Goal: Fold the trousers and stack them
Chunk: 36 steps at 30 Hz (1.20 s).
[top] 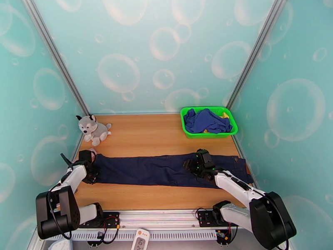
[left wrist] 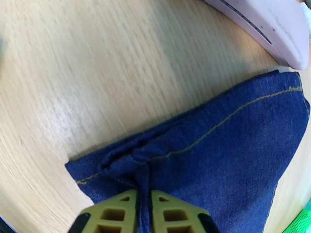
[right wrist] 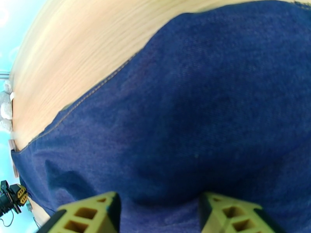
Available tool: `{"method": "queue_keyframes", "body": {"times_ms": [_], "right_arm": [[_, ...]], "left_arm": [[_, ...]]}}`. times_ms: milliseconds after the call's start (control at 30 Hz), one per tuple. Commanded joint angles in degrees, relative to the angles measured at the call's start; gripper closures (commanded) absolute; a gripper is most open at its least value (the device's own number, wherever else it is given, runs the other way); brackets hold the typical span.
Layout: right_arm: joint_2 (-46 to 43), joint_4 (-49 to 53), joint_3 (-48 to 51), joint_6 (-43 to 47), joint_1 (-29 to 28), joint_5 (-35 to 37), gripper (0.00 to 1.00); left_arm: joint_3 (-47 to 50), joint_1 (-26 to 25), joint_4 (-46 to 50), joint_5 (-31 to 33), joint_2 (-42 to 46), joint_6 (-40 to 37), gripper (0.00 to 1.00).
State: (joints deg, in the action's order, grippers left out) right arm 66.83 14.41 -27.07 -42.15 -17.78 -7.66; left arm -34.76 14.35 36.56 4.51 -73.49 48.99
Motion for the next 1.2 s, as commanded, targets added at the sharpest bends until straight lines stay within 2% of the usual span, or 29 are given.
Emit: {"method": "queue_keyframes", "body": {"times_ms": [0,167,367,567,833,900,967,1033,1133,1167], "right_arm": [[0.12,-0.96,1.01,0.97,0.37,-0.48,0.43],[-0.33,-0.8,0.97,0.84,0.47,-0.39,0.43],[0.32,-1.79,3.72,-0.66,2.81,-0.63,0.43],[0.15,-2.33,6.56,-0.91,5.77,-0.35,0.43],[-1.79,-0.09,5.43,-0.58,6.18,0.8,0.43],[-2.58,0.75,5.03,-0.46,6.53,1.31,0.42],[-3.68,2.31,4.54,0.02,8.6,0.9,0.42],[-5.99,4.54,4.03,0.94,13.18,-1.04,0.41],[-11.99,9.97,2.04,3.5,19.38,-2.05,0.39],[-13.36,12.42,0.79,4.52,20.92,-1.42,0.37]], "left_arm": [[-1.83,0.22,2.06,1.49,1.55,-1.39,0.88],[-2.5,0.24,2.62,1.91,2.9,-2.32,1.0],[-3.44,0.24,5.23,2.87,6.28,-2.13,1.0],[-2.96,0.26,10.69,4.88,12.23,3.8,1.0],[-0.23,-0.4,10.03,2.71,15.14,6.91,0.99],[0.29,-0.55,9.19,1.8,15.38,6.81,0.92],[0.56,-0.56,8.97,0.53,14.96,6.77,0.74],[0.16,-0.72,8.58,-0.32,15.32,5.79,0.59],[-3.05,-2.25,8.24,3.28,18.11,3.02,0.39],[-4.16,-3.43,7.0,4.22,19.37,0.84,0.15]]}}
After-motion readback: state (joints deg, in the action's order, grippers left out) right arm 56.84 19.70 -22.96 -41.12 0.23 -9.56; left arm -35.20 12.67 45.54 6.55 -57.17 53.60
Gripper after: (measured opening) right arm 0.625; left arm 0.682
